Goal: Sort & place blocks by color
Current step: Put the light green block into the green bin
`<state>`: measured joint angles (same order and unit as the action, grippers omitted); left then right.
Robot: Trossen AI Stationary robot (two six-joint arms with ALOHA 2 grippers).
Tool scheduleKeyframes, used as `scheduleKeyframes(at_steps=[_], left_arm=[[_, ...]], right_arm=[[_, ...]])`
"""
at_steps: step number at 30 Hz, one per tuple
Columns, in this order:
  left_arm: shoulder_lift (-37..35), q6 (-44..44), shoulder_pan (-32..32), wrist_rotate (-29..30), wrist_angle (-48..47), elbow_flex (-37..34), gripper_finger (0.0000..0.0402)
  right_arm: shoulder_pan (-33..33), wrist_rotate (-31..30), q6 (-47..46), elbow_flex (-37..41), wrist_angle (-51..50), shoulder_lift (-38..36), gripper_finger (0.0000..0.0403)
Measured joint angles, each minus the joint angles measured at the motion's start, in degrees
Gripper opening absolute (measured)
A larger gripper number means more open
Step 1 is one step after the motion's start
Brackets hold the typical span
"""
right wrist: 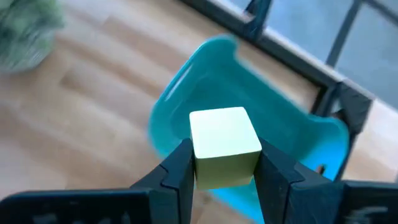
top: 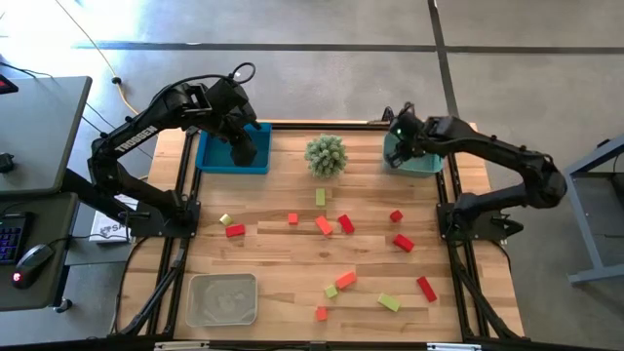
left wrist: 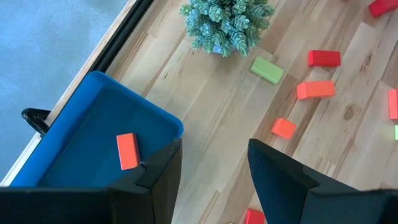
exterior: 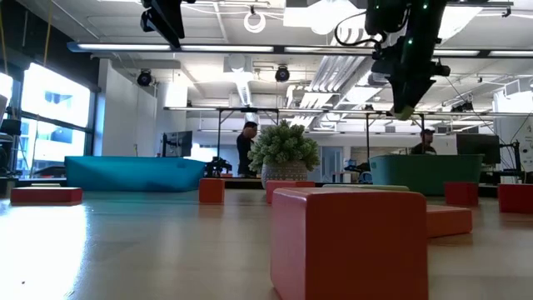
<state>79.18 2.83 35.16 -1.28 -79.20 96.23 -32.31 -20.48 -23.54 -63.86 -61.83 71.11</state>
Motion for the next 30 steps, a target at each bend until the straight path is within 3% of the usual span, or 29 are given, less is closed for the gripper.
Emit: scheduleKeyframes(at_steps=[7, 15, 26, 30], left_arm=[[0.0, 0.0, 0.0, 0.0, 0.0, 0.0, 0.0172], [0.0, 0.0, 0.0, 0.0, 0.0, 0.0, 0.0172], [0.0, 0.0, 0.0, 0.0, 0.0, 0.0, 0.0172], [0.0, 0.0, 0.0, 0.0, 0.0, 0.0, 0.0172]], right_arm=[[-6.9, -2.4, 1.9, 0.0, 2.2, 5.2, 0.0104], [-11.4, 5.8, 7.2, 0.0, 2.0, 15.5, 0.0104], [-14.7, 9.4, 11.1, 0.0, 1.9, 23.9, 0.0105], [-15.8, 11.2, 11.2, 0.0, 1.9, 24.5, 0.0136]])
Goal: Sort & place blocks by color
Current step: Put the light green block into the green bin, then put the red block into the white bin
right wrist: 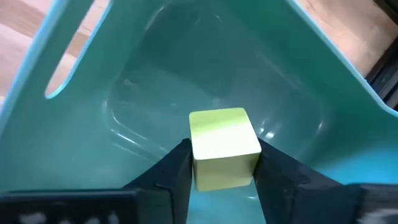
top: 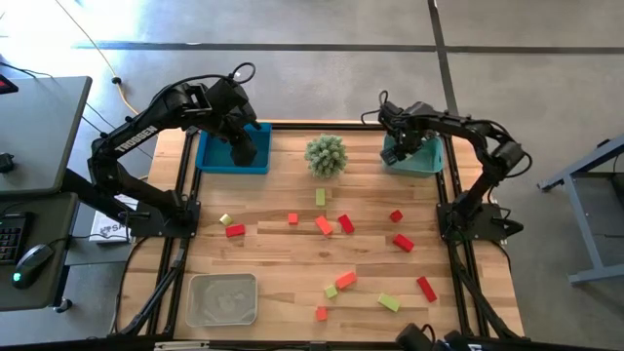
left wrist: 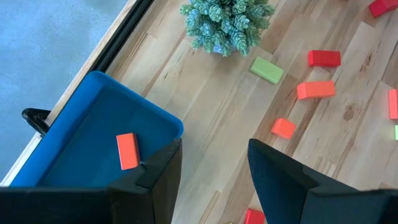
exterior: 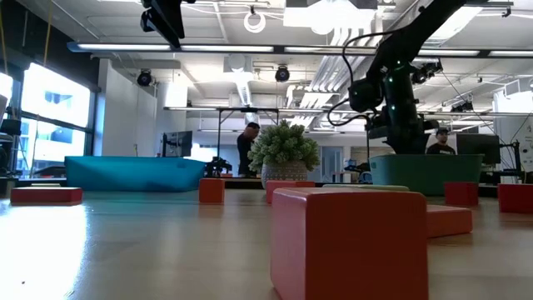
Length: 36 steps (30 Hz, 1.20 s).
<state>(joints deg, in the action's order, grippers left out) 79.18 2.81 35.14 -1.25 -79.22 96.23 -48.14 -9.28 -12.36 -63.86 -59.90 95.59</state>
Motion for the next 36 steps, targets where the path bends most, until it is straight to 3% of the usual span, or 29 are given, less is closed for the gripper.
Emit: scheduleKeyframes(at_steps=[7, 18, 22, 36], left_arm=[[0.0, 0.0, 0.0, 0.0, -0.8, 0.0, 0.0173], [0.0, 0.0, 0.0, 4.0, -0.6, 0.0, 0.0173], [0.0, 1.2, -0.4, 2.8, -1.5, 0.0, 0.0173], [0.0, 4.6, -15.3, 1.4, -3.4, -7.4, 0.0173]], right_arm=[[0.0, -1.2, 0.5, 0.0, -0.2, 0.0, 0.0189], [0.5, -1.7, 0.4, -5.5, -5.7, -2.0, 0.0191], [1.2, -1.8, 0.4, -8.1, -5.9, -5.4, 0.0192], [1.4, -2.1, 0.8, -12.3, -5.9, -15.8, 0.0193]])
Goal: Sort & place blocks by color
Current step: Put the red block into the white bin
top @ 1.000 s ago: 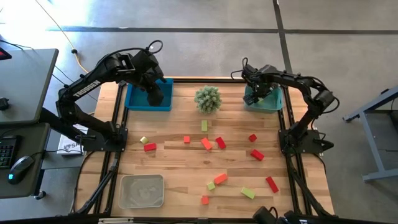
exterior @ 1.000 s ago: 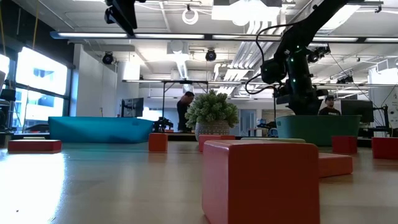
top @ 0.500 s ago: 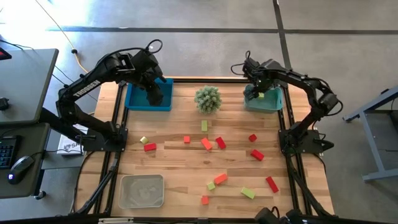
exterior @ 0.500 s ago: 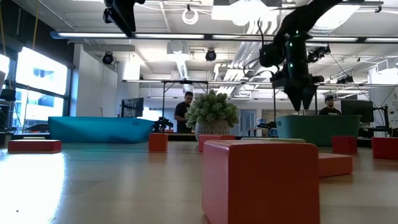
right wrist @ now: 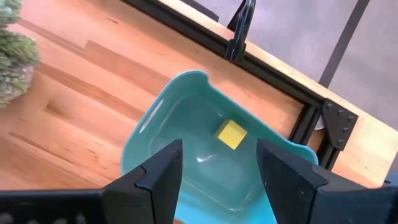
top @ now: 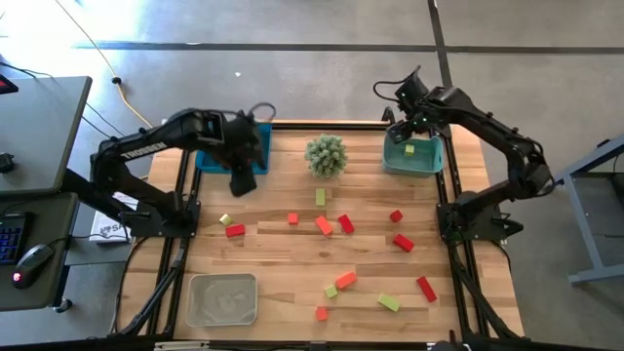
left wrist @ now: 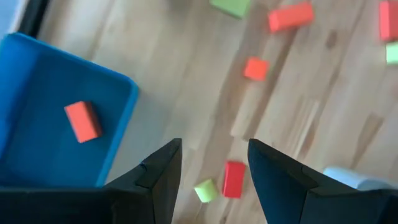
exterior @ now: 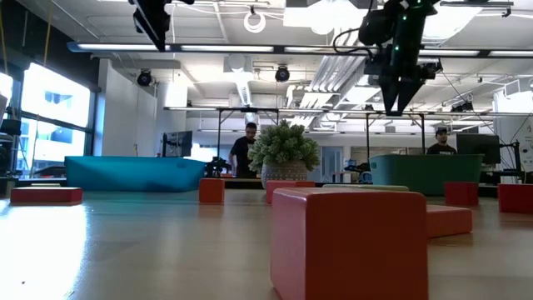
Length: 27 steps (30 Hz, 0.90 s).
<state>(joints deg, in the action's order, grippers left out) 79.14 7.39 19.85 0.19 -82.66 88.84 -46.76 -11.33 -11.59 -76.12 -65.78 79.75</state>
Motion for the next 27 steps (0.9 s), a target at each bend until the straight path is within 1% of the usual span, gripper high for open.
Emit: scheduleKeyframes(at_steps=[6, 12, 20, 27], left_arm=[[0.0, 1.3, -6.4, 0.1, 3.8, -5.2, 0.0173], [0.0, 6.0, -11.7, 2.5, 7.5, -11.7, 0.0173], [0.0, 12.1, -16.6, 3.0, 8.9, -21.0, 0.0173], [0.0, 14.8, -19.5, 2.5, 11.5, -28.3, 0.0172]], right_arm=[[0.0, 0.0, 0.1, 0.0, 0.0, -1.0, 0.0193], [0.0, 0.4, 1.3, 0.0, 0.4, -1.0, 0.0193], [0.0, 0.4, 1.4, 0.0, 0.5, -1.0, 0.0193], [0.0, 0.4, 1.6, 0.0, 0.5, -1.0, 0.0193]])
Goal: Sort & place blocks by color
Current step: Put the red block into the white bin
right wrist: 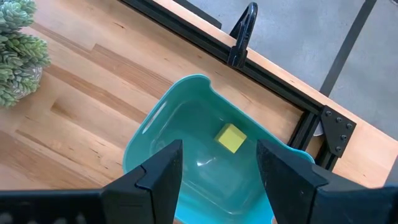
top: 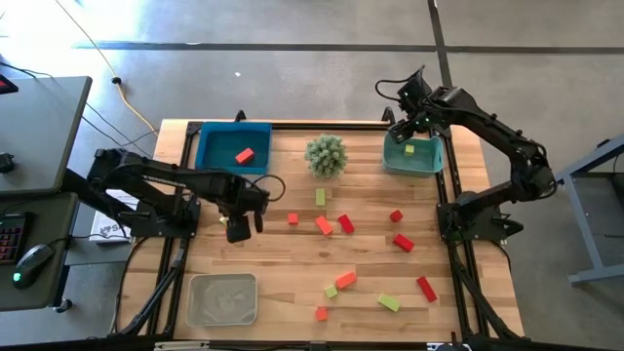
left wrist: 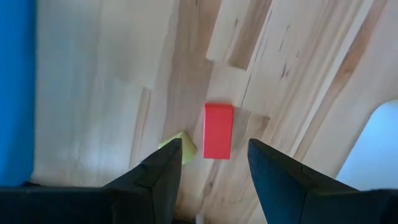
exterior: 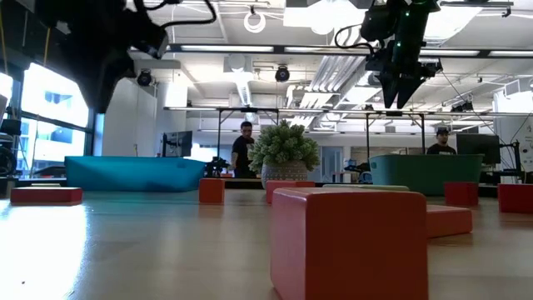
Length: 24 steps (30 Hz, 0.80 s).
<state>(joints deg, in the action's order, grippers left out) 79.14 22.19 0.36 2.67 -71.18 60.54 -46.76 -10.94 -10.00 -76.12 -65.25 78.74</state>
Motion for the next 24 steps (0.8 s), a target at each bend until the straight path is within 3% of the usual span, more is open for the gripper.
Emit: scheduleKeyframes(at_steps=[16, 24], left_arm=[[0.0, 0.2, -5.1, -0.8, 11.4, -10.7, 0.0173], [0.0, 0.3, -5.7, -1.0, 11.9, -15.2, 0.0172]], right_arm=[[0.0, 0.3, -0.2, 0.0, 1.4, 0.0, 0.0193], [0.0, 0.3, 0.0, 0.0, 3.2, 0.0, 0.0193]])
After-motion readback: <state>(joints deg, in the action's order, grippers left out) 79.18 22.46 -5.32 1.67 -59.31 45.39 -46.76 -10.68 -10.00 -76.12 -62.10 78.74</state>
